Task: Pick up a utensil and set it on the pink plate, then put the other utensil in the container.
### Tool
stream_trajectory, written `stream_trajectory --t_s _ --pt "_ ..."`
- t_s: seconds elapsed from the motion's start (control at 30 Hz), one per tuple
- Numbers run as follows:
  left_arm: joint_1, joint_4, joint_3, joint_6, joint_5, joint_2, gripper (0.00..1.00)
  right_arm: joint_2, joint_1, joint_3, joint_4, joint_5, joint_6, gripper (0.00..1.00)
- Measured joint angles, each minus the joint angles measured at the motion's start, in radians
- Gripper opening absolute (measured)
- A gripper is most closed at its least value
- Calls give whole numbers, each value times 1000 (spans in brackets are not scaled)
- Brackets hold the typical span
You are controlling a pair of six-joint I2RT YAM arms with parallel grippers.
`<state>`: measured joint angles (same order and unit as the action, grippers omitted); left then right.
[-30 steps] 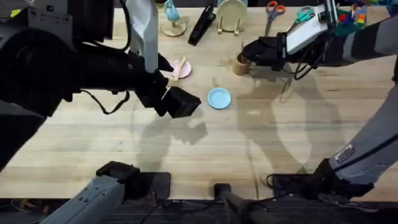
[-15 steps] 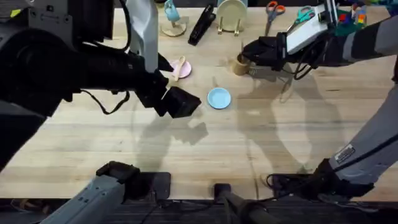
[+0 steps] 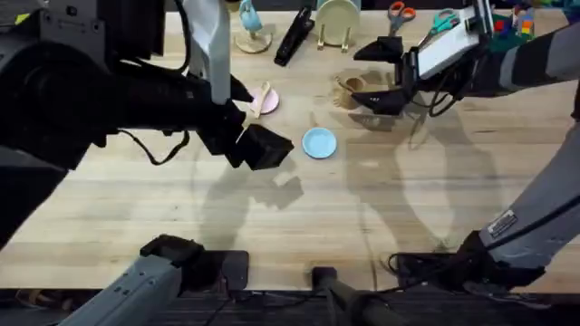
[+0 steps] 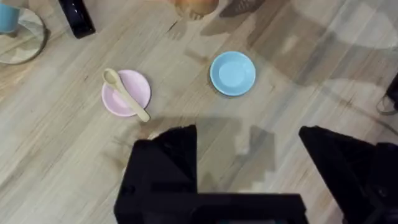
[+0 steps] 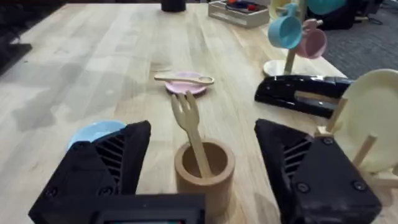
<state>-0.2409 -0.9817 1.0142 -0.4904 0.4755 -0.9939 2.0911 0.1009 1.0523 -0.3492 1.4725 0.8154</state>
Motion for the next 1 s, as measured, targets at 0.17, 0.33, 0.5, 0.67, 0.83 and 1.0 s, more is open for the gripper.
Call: stream_trajectory --t_s 0.17,0.33,0.5,0.67,0.83,1.0 --pt "0 0 0 0 0 0 994 0 0 6 2 28 -39 996" --pt "0 0 0 0 0 0 995 0 0 52 2 32 -116 997" --pt "0 0 0 0 0 0 993 -8 -14 102 2 -31 -193 996" --pt "0 1 0 0 0 0 995 -95 -44 105 12 -108 -252 996" --pt "0 1 0 0 0 0 993 -225 -61 111 28 -153 -315 995" --pt "0 -1 0 0 0 0 993 -354 -61 112 148 -185 -340 996"
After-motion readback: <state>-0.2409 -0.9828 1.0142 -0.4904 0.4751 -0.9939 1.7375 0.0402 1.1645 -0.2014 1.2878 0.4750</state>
